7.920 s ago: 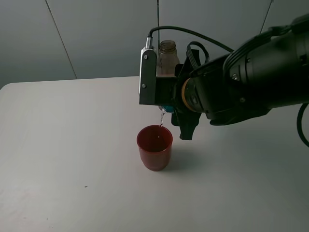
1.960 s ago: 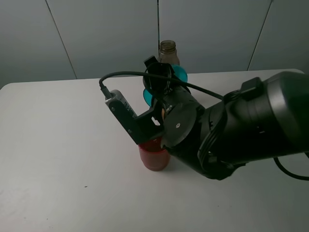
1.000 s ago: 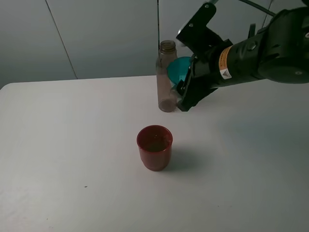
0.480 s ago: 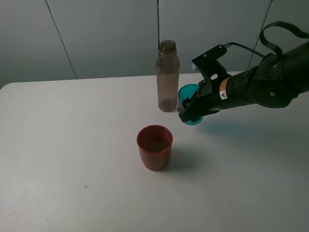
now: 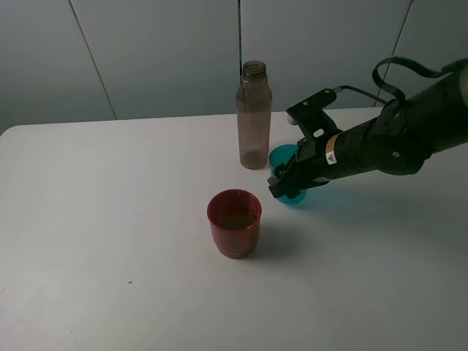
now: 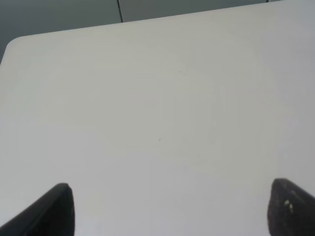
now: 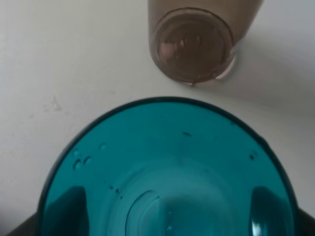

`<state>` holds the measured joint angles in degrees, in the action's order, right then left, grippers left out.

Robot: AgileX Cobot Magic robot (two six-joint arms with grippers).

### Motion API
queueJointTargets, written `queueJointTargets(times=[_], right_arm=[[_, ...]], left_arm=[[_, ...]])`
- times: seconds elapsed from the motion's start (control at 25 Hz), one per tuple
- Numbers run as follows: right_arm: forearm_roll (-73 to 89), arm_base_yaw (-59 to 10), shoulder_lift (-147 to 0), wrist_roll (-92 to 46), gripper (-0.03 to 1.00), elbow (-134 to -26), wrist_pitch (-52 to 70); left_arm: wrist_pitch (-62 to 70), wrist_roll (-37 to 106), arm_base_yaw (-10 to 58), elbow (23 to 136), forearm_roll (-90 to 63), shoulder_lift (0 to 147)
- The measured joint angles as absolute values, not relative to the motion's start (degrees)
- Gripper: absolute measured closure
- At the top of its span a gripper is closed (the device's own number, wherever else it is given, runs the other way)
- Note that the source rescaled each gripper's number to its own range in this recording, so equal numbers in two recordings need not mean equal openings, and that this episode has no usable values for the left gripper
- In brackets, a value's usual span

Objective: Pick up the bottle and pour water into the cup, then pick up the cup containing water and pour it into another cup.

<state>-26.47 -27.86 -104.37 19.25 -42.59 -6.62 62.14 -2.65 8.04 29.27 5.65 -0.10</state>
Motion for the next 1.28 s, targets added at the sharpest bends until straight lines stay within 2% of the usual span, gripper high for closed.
queueJointTargets(times=[0.04, 0.08, 0.12, 0.2, 0.4, 0.64, 0.88, 1.04, 1.28], right_arm=[[-26.35, -27.86, -104.11, 19.25, 0.4, -42.59, -6.49], [-26.35, -27.86, -103.7, 19.25, 0.18, -42.59, -6.14], [-26.35, -27.86, -103.27, 19.25, 0.07, -42.59, -5.69], [-26.35, -27.86, -101.66, 19.25, -0.02, -42.59, -4.48], [-26.35, -27.86, -94.42, 19.25, -0.03, -42.59, 0.45], [-17.5, -27.19, -78.52, 17.9, -0.03, -42.59, 16.72], [-1.78, -16.37, -63.75, 3.35, -0.03, -42.59, 41.75], [3.91, -8.83, -54.03, -0.56, -0.03, -42.59, 54.21], [5.33, -6.56, -35.85, -1.33, -0.03, -42.59, 63.01]], left_arm=[[62.14, -2.65, 8.04, 29.27, 5.65, -0.1], [62.14, -2.65, 8.04, 29.27, 5.65, -0.1], [62.14, -2.65, 8.04, 29.27, 5.65, -0.1], [62.14, -2.65, 8.04, 29.27, 5.65, -0.1], [62.14, -2.65, 8.04, 29.27, 5.65, -0.1], [62.14, -2.65, 8.04, 29.27, 5.65, -0.1], [62.14, -2.65, 8.04, 29.27, 5.65, -0.1], [62.14, -2.65, 8.04, 29.27, 5.65, -0.1], [62.14, -2.65, 8.04, 29.27, 5.65, -0.1]])
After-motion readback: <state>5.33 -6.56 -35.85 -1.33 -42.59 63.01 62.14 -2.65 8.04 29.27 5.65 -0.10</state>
